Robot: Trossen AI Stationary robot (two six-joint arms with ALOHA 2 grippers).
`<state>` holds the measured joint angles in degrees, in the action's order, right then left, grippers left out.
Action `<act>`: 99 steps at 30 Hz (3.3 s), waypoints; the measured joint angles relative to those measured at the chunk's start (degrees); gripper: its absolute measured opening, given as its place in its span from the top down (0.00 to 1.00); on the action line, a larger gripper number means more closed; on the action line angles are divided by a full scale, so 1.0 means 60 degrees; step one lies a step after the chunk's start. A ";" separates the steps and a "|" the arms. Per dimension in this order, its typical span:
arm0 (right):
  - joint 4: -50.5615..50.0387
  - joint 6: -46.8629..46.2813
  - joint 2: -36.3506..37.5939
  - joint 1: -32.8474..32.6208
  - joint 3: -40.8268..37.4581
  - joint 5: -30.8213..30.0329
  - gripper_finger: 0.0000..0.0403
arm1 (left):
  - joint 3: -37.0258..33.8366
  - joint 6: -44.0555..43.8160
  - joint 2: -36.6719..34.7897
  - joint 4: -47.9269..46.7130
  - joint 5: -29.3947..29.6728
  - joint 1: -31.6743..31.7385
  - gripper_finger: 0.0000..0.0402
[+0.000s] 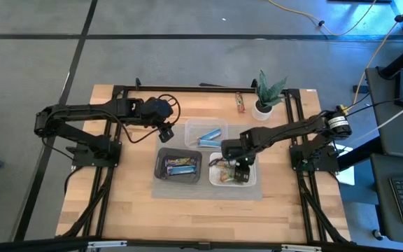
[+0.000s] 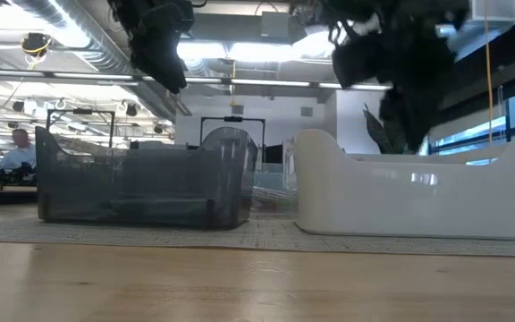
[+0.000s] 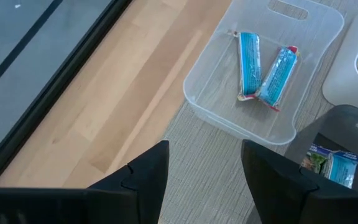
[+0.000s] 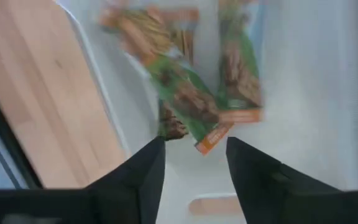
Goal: Pick and place Granola Bars by type
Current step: Put the red granola bar into the transparent bin
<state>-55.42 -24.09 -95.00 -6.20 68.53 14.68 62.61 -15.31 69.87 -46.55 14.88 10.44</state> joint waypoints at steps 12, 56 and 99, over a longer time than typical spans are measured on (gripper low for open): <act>-0.0122 -0.0982 0.0813 0.1158 0.2170 -0.2194 0.56 | 0.0000 0.0253 0.0000 -0.0036 0.0002 0.0000 0.52; 0.2065 0.0934 0.0204 0.5483 0.2929 -0.6034 0.23 | 0.0000 0.2186 -0.0004 0.0011 0.0032 0.0018 0.52; 0.1290 -0.0195 -0.3362 0.8295 0.3067 -0.3759 0.29 | 0.0000 0.2186 -0.0004 0.0288 0.0078 0.0029 0.52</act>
<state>-47.68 -25.26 -115.18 43.57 86.94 -7.88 62.61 -2.20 69.84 -44.82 15.35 10.61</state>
